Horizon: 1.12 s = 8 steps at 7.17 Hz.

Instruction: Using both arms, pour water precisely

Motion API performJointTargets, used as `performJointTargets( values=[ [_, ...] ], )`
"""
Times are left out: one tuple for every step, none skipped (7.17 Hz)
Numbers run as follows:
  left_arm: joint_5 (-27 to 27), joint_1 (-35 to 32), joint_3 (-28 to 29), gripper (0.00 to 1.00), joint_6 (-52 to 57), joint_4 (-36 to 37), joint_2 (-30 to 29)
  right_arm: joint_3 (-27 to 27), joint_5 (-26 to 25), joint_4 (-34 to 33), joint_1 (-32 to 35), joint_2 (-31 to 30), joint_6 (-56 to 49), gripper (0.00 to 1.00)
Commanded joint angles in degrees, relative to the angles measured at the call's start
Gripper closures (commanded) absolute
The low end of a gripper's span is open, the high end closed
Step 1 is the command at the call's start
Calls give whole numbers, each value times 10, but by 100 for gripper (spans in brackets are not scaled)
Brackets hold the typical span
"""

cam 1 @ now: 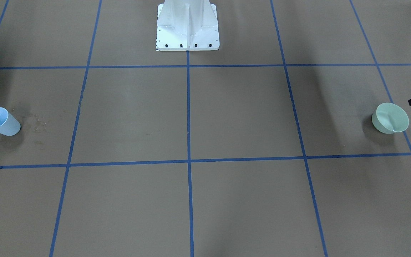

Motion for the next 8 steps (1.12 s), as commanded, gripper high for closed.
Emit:
performJointTargets(
  values=[
    [0, 28, 63, 1, -2, -22, -34, 1, 0, 0, -5, 0, 1, 1],
    [0, 42, 72, 2, -2, -27, -37, 1, 1, 0, -8, 0, 1, 1],
    [0, 46, 86, 6, -2, -29, -45, 1, 1, 0, -10, 3, 5, 1],
    [-1, 52, 105, 10, -2, -30, -58, 2, 0, 1, -17, 6, 27, 1],
    [-2, 51, 106, 41, -1, -30, -60, 5, 0, 1, -20, 6, 32, 1],
    [-2, 52, 108, 88, 2, -29, -60, 5, 0, 1, -21, 6, 32, 1],
    [-2, 52, 108, 100, 3, -29, -60, 5, 0, 1, -21, 6, 32, 1],
    [-2, 52, 107, 100, 2, -30, -60, 5, 0, 1, -21, 7, 32, 1]
  ],
)
